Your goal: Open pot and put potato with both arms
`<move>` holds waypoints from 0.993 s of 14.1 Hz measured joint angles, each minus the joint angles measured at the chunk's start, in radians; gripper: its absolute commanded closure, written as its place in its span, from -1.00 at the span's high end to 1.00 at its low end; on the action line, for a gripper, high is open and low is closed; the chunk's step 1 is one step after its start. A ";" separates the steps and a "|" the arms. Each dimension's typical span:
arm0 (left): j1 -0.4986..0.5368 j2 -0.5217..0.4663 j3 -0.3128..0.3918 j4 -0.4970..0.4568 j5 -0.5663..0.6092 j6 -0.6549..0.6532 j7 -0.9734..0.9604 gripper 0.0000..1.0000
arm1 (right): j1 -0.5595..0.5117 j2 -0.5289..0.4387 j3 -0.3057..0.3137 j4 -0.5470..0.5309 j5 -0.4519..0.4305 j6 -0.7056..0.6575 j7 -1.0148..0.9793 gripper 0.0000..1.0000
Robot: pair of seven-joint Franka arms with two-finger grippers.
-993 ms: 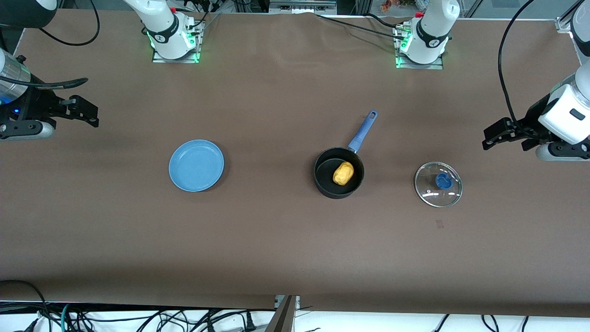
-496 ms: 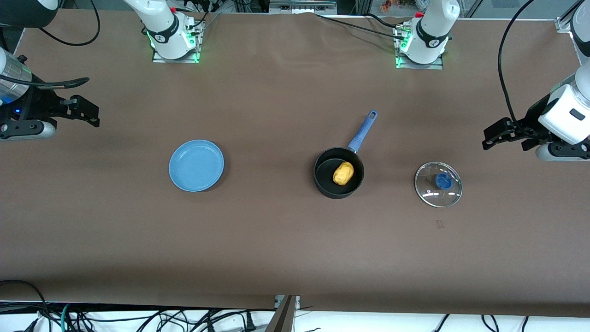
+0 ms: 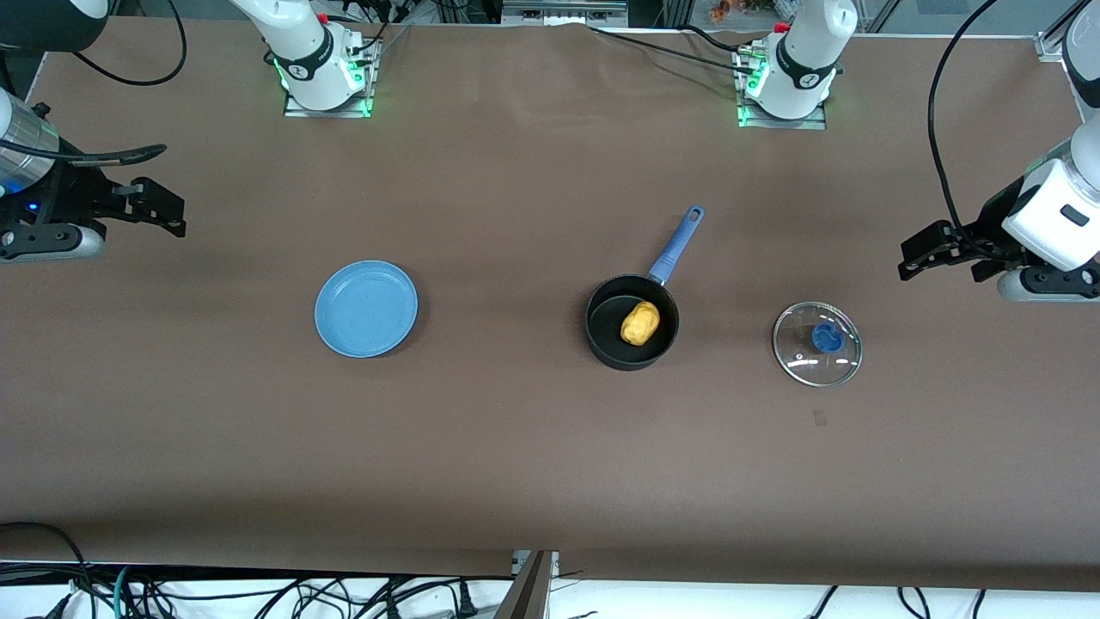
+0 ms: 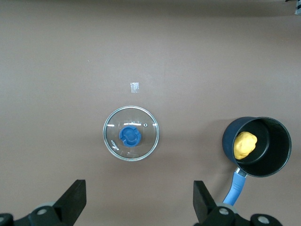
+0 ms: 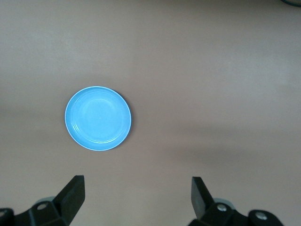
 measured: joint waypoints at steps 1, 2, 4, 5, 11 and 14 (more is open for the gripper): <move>0.000 0.003 0.000 0.000 0.000 0.000 0.001 1.00 | 0.000 0.000 0.000 0.000 0.000 0.000 0.000 1.00; 0.000 0.005 -0.001 0.000 0.000 0.001 0.001 1.00 | 0.000 0.000 0.000 0.000 0.000 0.000 0.000 1.00; -0.001 0.005 -0.001 0.002 0.000 0.002 0.002 1.00 | 0.000 0.000 0.000 0.000 0.000 0.000 0.000 1.00; -0.001 0.005 -0.001 0.005 0.000 0.004 0.002 1.00 | 0.000 0.000 0.000 0.000 0.000 0.001 0.000 1.00; -0.009 0.009 -0.002 0.012 0.000 0.005 0.003 1.00 | 0.000 0.000 0.002 0.000 0.000 0.003 0.000 1.00; -0.009 0.012 -0.002 0.013 0.000 0.005 0.003 1.00 | 0.000 0.000 0.003 0.000 0.000 0.003 0.000 1.00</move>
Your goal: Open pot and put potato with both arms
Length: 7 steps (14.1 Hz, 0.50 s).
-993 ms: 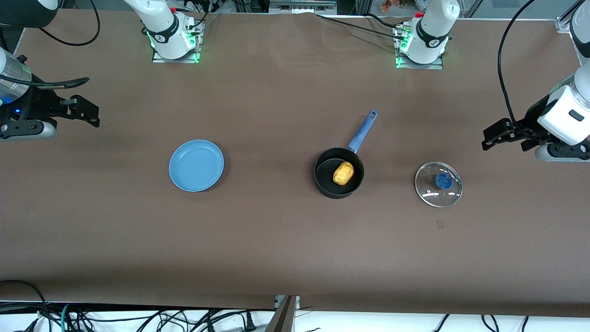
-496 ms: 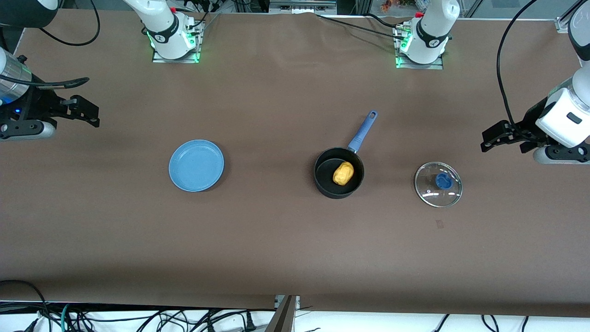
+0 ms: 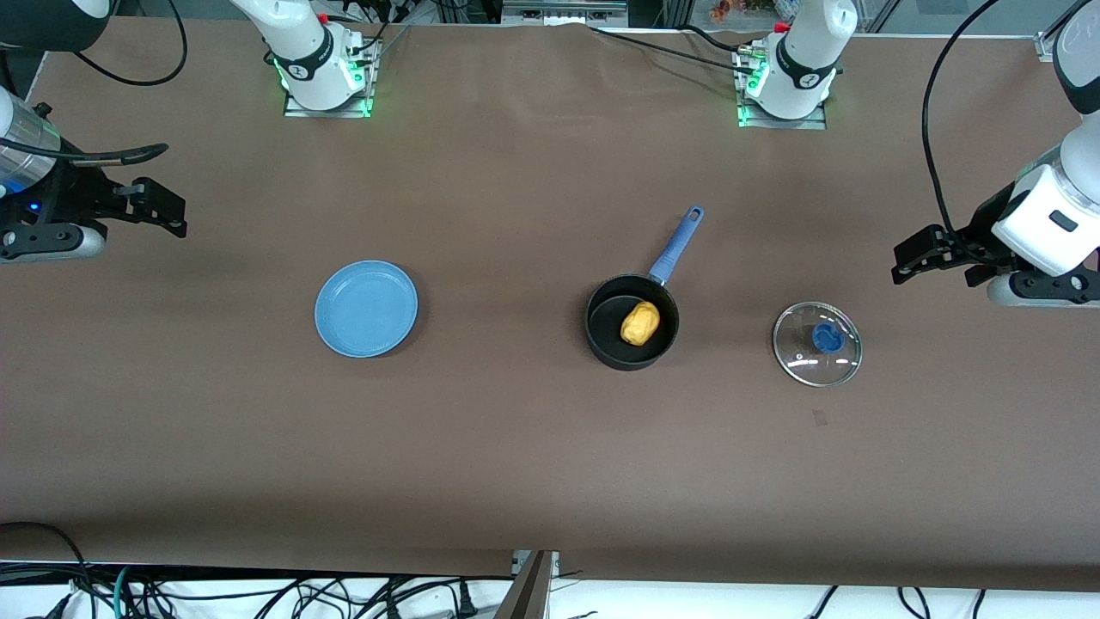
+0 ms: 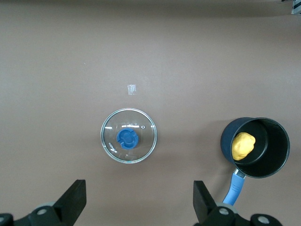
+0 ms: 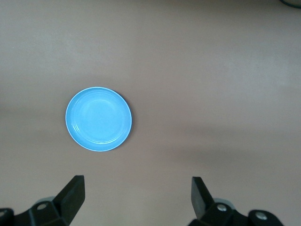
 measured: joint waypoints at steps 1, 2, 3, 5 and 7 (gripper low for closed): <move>0.000 0.001 0.000 0.000 0.000 0.000 0.000 1.00 | 0.000 0.000 0.001 0.000 0.000 0.000 0.000 1.00; 0.000 0.002 0.000 0.000 0.000 0.000 0.000 1.00 | 0.001 0.000 0.003 0.000 0.000 0.000 0.000 1.00; 0.000 0.002 0.000 0.001 0.000 0.000 0.000 1.00 | 0.002 0.000 0.004 0.000 0.000 0.001 0.000 1.00; 0.000 0.004 0.000 0.001 0.000 0.000 0.000 1.00 | 0.003 0.001 0.006 0.000 0.000 0.002 0.000 1.00; 0.000 0.019 0.000 0.001 0.006 0.000 0.000 1.00 | 0.003 0.002 0.007 0.000 0.000 0.003 0.000 1.00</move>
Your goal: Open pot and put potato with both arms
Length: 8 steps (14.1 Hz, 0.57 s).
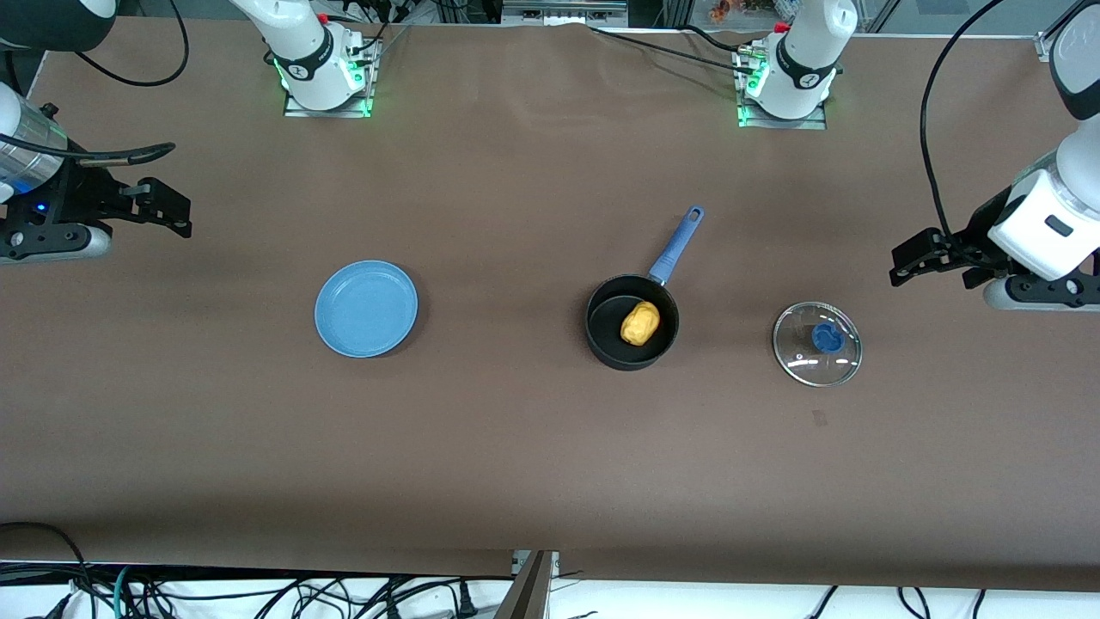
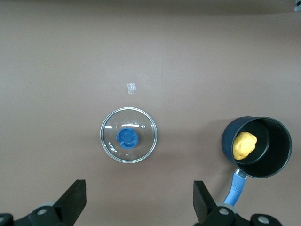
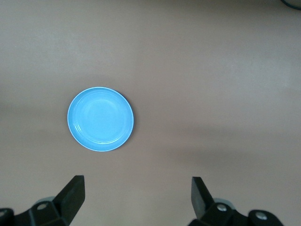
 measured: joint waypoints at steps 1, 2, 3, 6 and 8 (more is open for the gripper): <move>0.000 0.014 0.000 0.000 0.015 0.002 0.002 1.00 | 0.000 0.001 0.000 0.000 0.000 0.000 0.000 1.00; 0.000 0.026 0.000 0.000 0.028 0.008 0.002 1.00 | 0.000 0.001 0.000 0.000 0.000 0.000 0.000 1.00; 0.000 0.039 0.000 0.000 0.034 0.013 0.002 1.00 | 0.000 0.002 0.000 0.000 0.000 0.000 0.000 1.00; 0.001 0.057 0.000 0.000 0.037 0.024 0.002 1.00 | 0.000 0.004 0.000 0.000 0.000 0.000 0.000 1.00; 0.003 0.057 0.001 0.004 0.037 0.024 0.002 1.00 | -0.001 0.004 0.000 0.000 0.000 0.000 0.000 1.00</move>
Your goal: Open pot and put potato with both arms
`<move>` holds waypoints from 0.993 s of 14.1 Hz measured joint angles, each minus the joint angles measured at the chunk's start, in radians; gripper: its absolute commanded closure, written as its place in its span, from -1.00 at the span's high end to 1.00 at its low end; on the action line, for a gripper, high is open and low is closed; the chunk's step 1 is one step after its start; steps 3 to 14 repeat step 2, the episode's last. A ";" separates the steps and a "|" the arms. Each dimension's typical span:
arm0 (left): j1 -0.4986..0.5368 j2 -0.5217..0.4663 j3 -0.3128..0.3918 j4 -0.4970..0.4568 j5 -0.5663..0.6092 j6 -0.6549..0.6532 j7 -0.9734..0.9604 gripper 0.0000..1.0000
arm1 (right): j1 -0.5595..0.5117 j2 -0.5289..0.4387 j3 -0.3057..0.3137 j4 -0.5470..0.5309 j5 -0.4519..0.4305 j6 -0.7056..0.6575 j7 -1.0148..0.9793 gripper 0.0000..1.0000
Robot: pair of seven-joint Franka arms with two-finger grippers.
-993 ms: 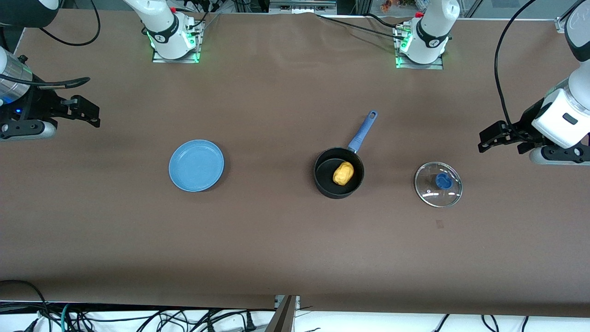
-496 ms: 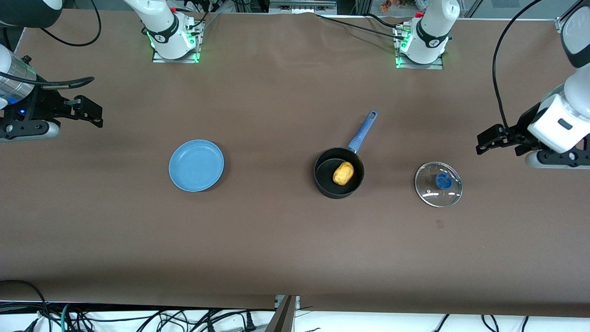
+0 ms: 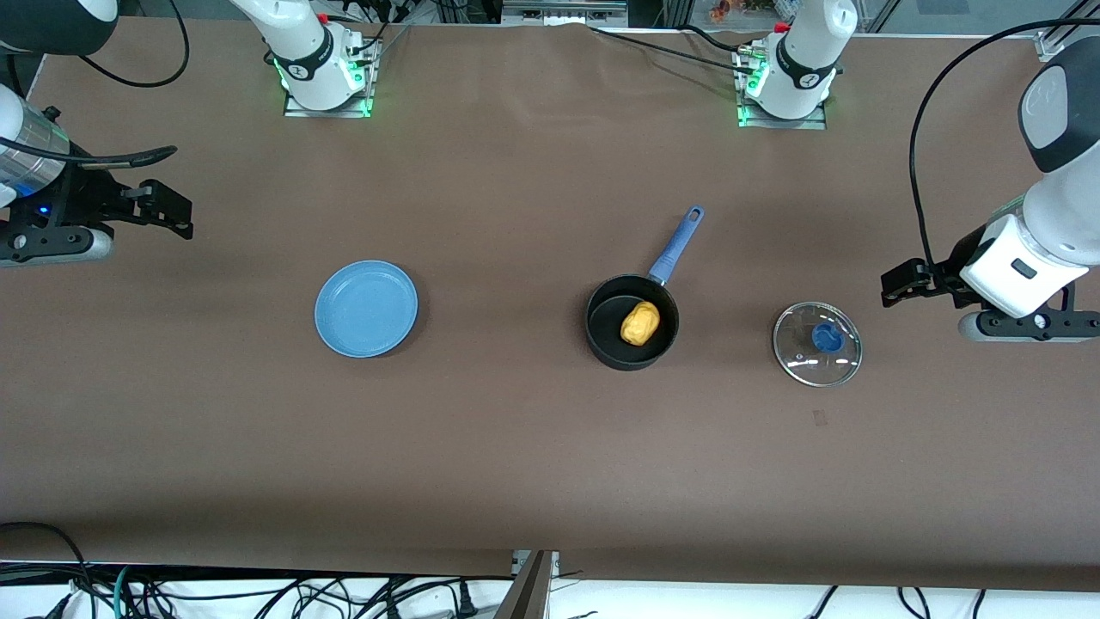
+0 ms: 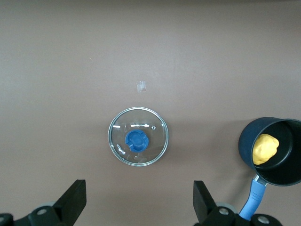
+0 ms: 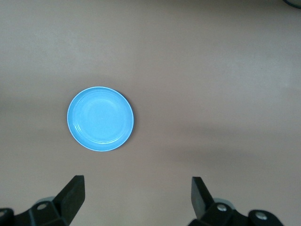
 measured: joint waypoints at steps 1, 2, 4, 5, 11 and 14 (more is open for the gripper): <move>0.001 0.000 0.000 0.002 0.000 0.000 0.000 1.00 | 0.000 0.000 0.000 0.000 0.000 0.000 0.000 1.00; 0.001 0.000 0.000 0.004 0.000 0.000 0.000 1.00 | 0.000 0.000 0.000 0.000 0.000 0.000 0.000 1.00; 0.001 0.000 0.000 0.004 0.000 0.000 0.000 1.00 | 0.000 0.000 0.000 0.000 0.000 0.000 0.000 1.00; 0.001 0.000 0.000 0.004 0.000 0.000 0.000 1.00 | 0.000 0.000 0.000 0.000 0.000 0.000 0.000 1.00; 0.001 0.000 0.000 0.004 0.000 0.000 0.000 1.00 | 0.000 0.000 0.000 0.000 0.000 0.000 0.000 1.00; 0.001 0.000 0.000 0.004 0.000 0.000 0.000 1.00 | 0.000 0.000 0.000 0.000 0.000 0.000 0.000 1.00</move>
